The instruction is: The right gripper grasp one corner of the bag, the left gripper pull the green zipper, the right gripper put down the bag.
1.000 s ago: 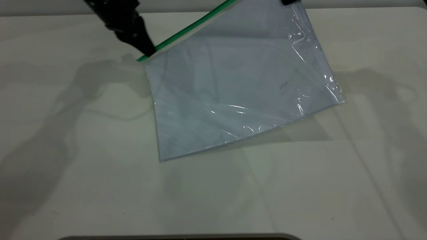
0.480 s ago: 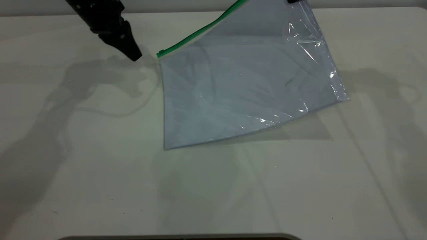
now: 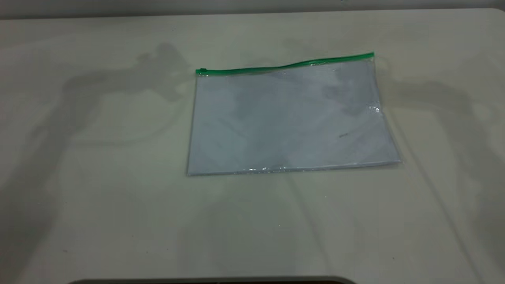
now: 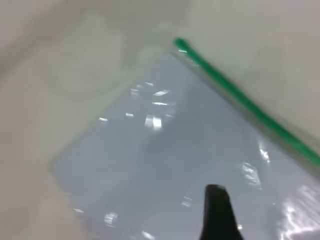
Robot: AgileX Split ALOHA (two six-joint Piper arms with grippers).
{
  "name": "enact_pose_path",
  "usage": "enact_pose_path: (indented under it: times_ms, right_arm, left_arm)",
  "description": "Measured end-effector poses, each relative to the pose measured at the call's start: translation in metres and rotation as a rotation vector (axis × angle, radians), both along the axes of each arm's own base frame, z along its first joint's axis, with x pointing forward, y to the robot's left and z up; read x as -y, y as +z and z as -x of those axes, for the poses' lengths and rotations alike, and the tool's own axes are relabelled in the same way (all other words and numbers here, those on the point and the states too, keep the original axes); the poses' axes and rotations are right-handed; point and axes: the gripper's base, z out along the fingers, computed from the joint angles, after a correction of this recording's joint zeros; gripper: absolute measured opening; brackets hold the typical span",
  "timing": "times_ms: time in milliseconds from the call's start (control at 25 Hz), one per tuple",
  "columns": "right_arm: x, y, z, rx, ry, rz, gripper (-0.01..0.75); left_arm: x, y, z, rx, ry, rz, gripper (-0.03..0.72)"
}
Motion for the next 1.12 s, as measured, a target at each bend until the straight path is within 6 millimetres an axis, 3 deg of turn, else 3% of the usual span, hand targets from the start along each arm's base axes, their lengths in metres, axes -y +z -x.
enact_pose_path:
  times_ms: [120, 200, 360, 480, 720, 800, 920, 1120]
  right_arm:
    - [0.006, 0.037, 0.007, 0.044, -0.014, 0.078, 0.547]
    - [0.009, 0.078, 0.021, 0.069, -0.013, 0.123, 0.527]
    - [0.016, 0.162, 0.074, 0.029, -0.036, 0.178, 0.463]
    - [0.023, 0.211, 0.119, -0.015, -0.109, 0.205, 0.415]
    - [0.034, 0.279, 0.198, 0.076, -0.315, 0.164, 0.349]
    - [0.038, 0.290, 0.229, 0.118, -0.352, 0.158, 0.343]
    - [0.045, 0.284, 0.269, 0.141, -0.394, 0.200, 0.343]
    - [0.061, 0.226, 0.315, 0.031, -0.493, 0.332, 0.343]
  left_arm:
    - [0.001, 0.041, 0.017, 0.000, -0.019, 0.044, 0.358]
    - [0.000, 0.071, 0.032, -0.011, -0.017, 0.057, 0.358]
    - [-0.010, 0.134, 0.070, 0.006, 0.055, -0.004, 0.358]
    - [-0.021, 0.174, 0.097, 0.037, 0.188, -0.055, 0.358]
    - [-0.043, 0.217, 0.143, 0.073, 0.422, -0.141, 0.358]
    - [-0.050, 0.223, 0.160, 0.065, 0.505, -0.162, 0.358]
    - [-0.061, 0.220, 0.188, 0.039, 0.587, -0.209, 0.358]
    - [-0.070, 0.182, 0.233, -0.074, 0.609, -0.296, 0.358]
